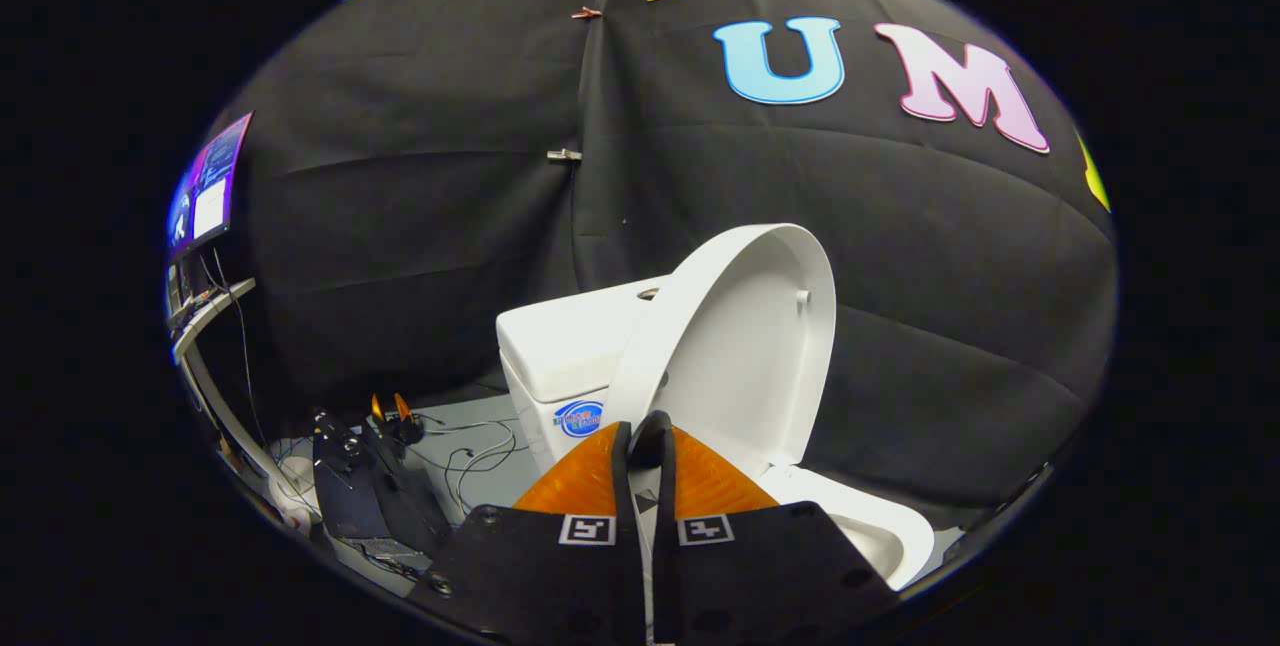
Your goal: Open the toilet lid.
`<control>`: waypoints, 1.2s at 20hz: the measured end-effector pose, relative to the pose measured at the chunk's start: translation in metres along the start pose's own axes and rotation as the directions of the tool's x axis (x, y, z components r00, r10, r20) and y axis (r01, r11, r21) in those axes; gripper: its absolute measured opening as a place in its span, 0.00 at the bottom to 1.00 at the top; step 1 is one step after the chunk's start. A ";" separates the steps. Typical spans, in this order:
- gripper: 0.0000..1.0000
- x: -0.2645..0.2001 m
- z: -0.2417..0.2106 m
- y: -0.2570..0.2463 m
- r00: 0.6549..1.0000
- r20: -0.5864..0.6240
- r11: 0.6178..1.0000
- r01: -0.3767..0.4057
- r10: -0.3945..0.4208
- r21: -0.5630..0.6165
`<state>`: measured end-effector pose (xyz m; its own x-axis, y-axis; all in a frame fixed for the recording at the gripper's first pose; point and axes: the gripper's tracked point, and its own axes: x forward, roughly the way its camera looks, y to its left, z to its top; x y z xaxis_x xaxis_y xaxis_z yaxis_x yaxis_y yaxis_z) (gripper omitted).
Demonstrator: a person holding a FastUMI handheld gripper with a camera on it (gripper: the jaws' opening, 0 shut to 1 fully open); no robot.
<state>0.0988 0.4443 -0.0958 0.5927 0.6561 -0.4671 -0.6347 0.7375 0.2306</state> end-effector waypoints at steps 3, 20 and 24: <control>0.10 0.008 -0.001 0.016 0.999 -0.031 0.999 -0.043 0.043 -0.010; 0.99 -0.025 0.015 -0.021 0.997 0.069 0.998 0.025 -0.029 0.055; 0.99 -0.045 0.021 -0.044 0.989 0.125 0.993 0.071 -0.082 0.091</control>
<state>0.1106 0.3856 -0.0674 0.7000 0.6082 -0.3742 -0.5433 0.7937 0.2737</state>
